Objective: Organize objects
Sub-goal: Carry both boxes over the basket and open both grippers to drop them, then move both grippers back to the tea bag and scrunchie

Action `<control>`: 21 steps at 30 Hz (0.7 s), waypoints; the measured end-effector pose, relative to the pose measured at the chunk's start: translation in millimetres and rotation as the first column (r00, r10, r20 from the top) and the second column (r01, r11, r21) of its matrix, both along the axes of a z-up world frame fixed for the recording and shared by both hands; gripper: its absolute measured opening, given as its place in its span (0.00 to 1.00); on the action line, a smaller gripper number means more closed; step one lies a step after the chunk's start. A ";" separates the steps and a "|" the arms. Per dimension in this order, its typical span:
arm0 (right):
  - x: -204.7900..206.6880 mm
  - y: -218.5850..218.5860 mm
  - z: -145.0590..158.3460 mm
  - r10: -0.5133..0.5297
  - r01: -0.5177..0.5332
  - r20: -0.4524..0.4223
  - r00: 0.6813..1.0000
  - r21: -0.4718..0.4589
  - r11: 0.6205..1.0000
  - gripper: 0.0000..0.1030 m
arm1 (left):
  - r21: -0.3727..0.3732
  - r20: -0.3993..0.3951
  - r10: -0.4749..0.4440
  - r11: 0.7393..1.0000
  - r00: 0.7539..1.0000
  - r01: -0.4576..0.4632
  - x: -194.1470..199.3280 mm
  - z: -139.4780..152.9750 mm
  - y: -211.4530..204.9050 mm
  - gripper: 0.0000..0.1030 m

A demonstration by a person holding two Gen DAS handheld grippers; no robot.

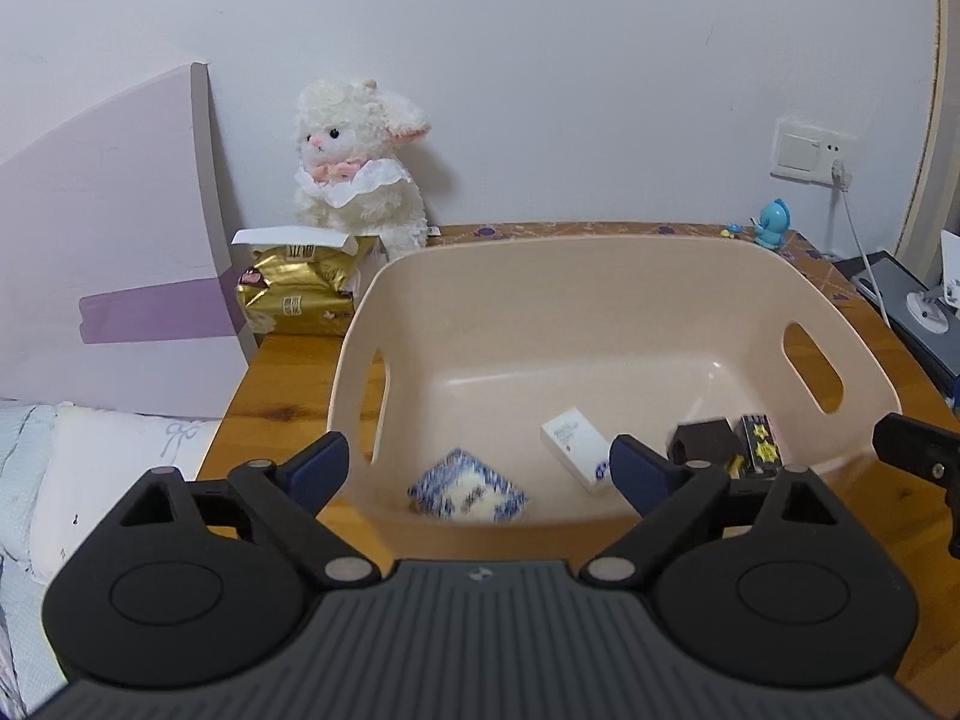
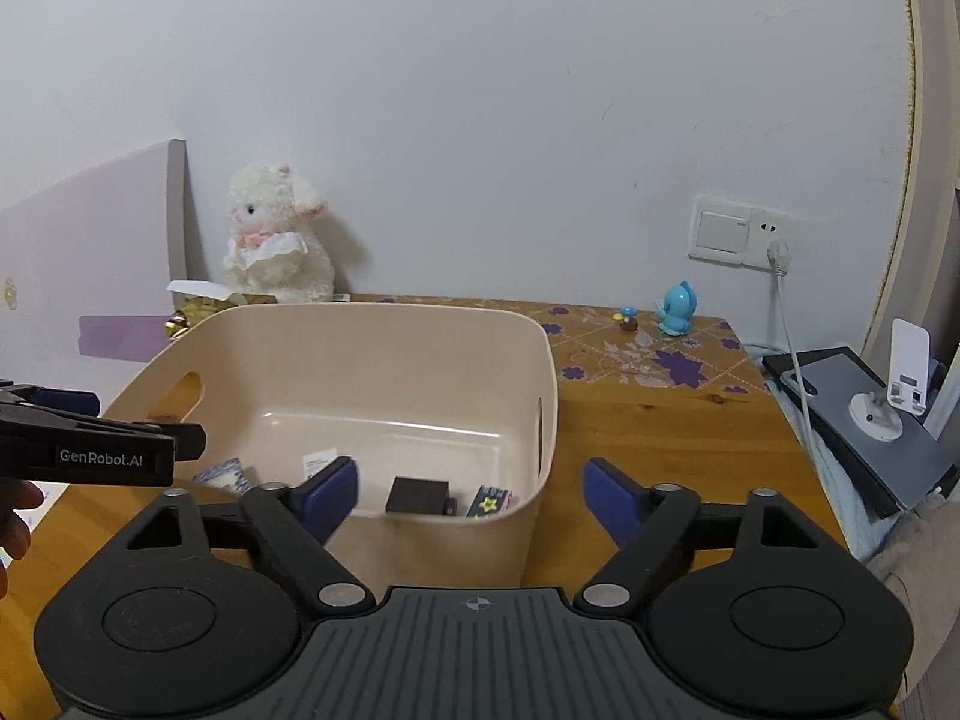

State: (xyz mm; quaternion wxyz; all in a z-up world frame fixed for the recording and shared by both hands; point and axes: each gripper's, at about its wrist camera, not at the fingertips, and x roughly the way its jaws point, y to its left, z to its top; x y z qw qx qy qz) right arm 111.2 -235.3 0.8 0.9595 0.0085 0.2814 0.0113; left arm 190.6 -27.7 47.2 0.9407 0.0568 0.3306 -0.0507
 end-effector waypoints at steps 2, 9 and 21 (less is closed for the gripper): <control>-8.5 3.1 -0.8 0.007 -0.007 0.000 1.000 -0.006 1.000 0.86 | -0.007 0.004 -0.004 1.000 1.000 0.004 -9.8 -1.4 1.5 0.92; -28.4 16.1 -12.1 0.042 -0.043 -0.039 0.998 -0.025 0.999 0.90 | 0.015 -0.008 -0.015 1.000 1.000 0.015 -34.7 -8.7 3.7 0.95; -31.9 26.3 -59.7 0.066 -0.068 -0.170 0.983 -0.006 0.998 0.90 | -0.013 -0.160 -0.043 0.999 0.986 0.041 -42.3 -61.8 4.4 0.95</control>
